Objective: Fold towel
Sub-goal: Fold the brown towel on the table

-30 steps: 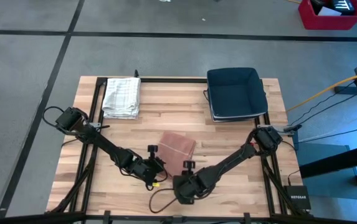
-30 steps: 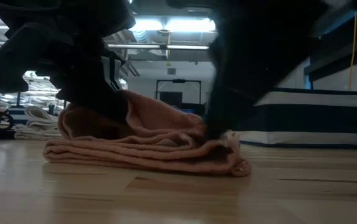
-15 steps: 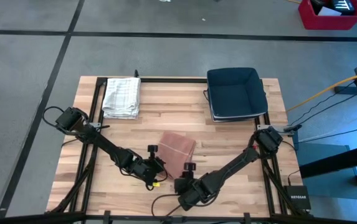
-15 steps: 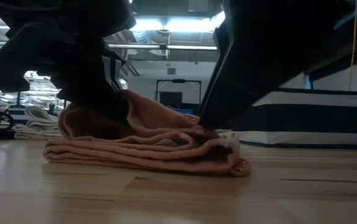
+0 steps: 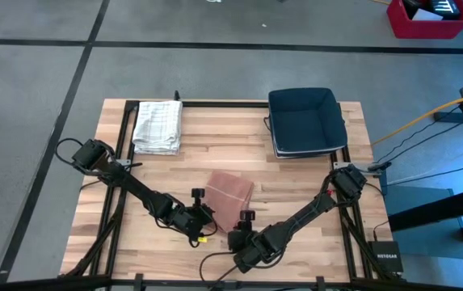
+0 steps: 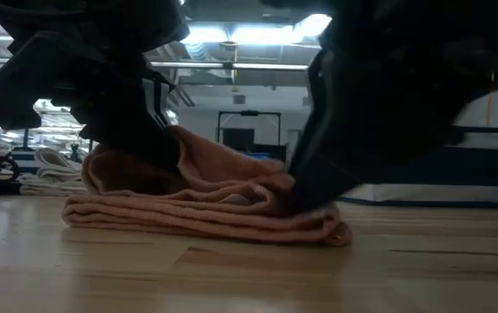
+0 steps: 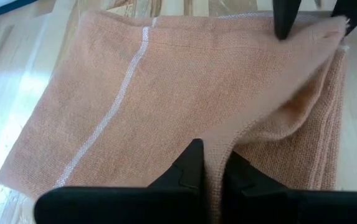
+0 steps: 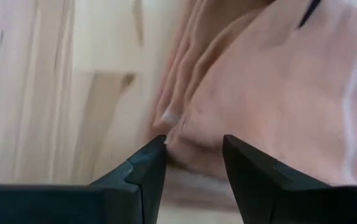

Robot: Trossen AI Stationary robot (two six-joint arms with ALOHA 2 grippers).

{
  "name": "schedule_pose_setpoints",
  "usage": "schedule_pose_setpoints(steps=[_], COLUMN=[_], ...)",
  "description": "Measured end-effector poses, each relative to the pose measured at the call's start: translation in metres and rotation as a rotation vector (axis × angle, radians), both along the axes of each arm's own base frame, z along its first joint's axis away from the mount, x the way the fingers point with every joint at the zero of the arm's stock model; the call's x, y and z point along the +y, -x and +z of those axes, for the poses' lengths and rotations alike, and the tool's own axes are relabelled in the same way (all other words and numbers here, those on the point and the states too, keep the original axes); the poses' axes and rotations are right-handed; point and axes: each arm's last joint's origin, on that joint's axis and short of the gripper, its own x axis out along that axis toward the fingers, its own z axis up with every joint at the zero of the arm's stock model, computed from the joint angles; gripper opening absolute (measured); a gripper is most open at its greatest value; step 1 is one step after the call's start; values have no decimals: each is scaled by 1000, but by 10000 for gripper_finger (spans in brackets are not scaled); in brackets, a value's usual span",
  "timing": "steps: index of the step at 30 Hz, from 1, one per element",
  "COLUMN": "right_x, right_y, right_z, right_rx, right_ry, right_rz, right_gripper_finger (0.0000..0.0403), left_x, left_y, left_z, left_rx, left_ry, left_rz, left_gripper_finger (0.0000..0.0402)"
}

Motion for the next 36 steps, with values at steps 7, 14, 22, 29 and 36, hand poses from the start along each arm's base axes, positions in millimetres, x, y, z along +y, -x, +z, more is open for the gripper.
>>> schedule_pose_setpoints(steps=[7,14,22,29,36], right_x=[-2,-2,-1,0,1], right_y=[-2,-1,-2,-3,6], right_z=[2,1,2,2,18], right_rx=[-65,-30,-25,-36,-35], right_ry=[93,104,98,99,106], right_rz=[-13,25,67,64,66], right_gripper_finger=[163,158,93,40,15], left_x=[0,0,0,0,-7], left_y=[0,0,0,0,-3], left_z=[0,0,0,0,12], left_rx=[0,1,1,2,5], left_ry=[0,-1,-1,-1,87], left_rz=[0,0,0,0,-62], left_gripper_finger=[12,12,12,12,12])
